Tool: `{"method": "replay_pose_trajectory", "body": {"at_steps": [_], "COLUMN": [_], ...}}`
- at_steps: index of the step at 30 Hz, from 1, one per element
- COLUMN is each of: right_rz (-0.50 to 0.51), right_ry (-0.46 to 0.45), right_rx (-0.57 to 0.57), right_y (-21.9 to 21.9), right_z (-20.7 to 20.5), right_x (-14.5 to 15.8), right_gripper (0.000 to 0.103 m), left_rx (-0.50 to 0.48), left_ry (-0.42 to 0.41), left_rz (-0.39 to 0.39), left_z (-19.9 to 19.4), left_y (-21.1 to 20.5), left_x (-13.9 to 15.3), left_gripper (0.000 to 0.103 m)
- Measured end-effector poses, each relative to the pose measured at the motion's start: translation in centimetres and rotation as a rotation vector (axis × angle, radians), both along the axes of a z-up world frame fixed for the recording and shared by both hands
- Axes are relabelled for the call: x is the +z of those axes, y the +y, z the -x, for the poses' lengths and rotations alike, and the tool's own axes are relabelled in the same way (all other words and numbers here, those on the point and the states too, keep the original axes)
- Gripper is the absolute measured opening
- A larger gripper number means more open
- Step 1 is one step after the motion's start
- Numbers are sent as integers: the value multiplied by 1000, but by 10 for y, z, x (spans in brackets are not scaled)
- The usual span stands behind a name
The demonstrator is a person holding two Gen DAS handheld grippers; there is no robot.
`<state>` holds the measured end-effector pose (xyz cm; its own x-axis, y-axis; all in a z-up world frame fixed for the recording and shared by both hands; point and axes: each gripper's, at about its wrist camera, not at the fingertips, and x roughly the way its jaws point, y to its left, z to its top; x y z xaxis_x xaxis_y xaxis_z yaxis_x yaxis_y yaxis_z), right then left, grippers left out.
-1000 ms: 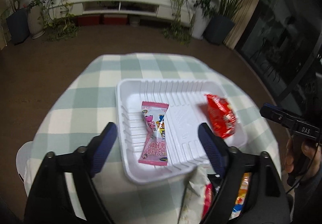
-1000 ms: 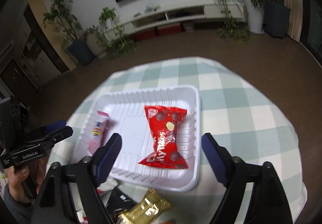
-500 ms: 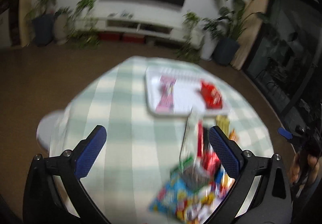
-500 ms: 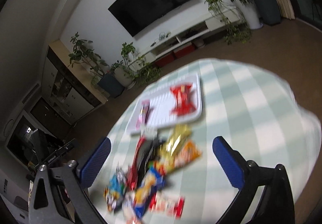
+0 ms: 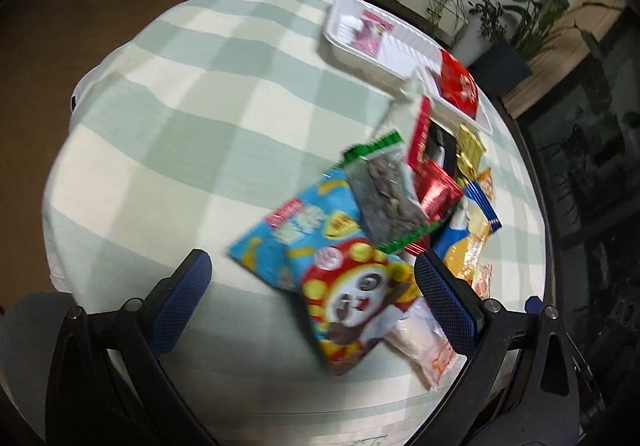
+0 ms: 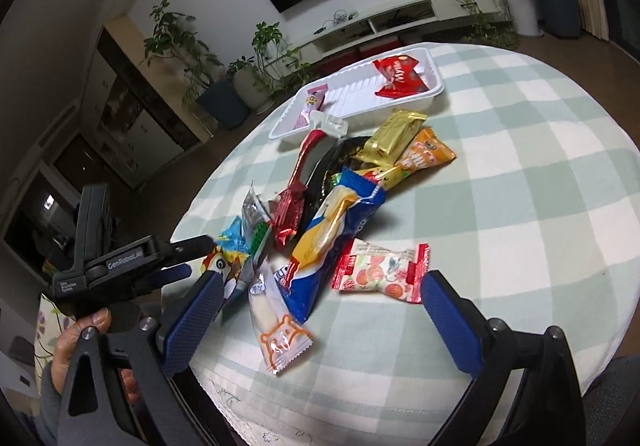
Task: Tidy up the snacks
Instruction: 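Grasp the blue panda-print bag with the left gripper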
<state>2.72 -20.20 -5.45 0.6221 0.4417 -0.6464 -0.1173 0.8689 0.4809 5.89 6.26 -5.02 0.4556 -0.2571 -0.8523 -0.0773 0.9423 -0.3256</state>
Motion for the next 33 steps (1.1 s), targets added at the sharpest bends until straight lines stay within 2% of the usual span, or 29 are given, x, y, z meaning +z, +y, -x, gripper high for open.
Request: {"method": "replay_pose_trajectory", "body": {"at_steps": [3,6,9,11,14,19,23,29,33], "right_rz": [-2,4,15,22,44,58,58,54,49], "right_ry": [-1,0,4,4,2,18,21,29,29], "right_rx": [3,5,15,20,30,40,50,55,50], "right_y": [2,3,8,11,16,22,26,29,28], "right_z": [2,1,4,5,6,5,6,6,7], "right_x": [-1,-1,-3,-3,-4,-8,-9,-12,-13], "right_gripper": [101,101,100,99,99,99,99,99,99], "left_rx": [1,17,14,13,6,15,74,91,88], "left_ry": [25,39,40,30,24,25,44,58,38], "left_rz": [-45,-31,-26,-20,-19,-14,5,-8,-48], "left_z": [-6,-10,-12,-10,-11,-10,-16,-23,-21], "left_y": [-11,-9,-5,0,6,9,10,3,-1], "left_x": [-6,-14,-17,-15,-16,-12,-6,-2,3], "left_gripper": [101,100,91,81,74,72,72,72,72]}}
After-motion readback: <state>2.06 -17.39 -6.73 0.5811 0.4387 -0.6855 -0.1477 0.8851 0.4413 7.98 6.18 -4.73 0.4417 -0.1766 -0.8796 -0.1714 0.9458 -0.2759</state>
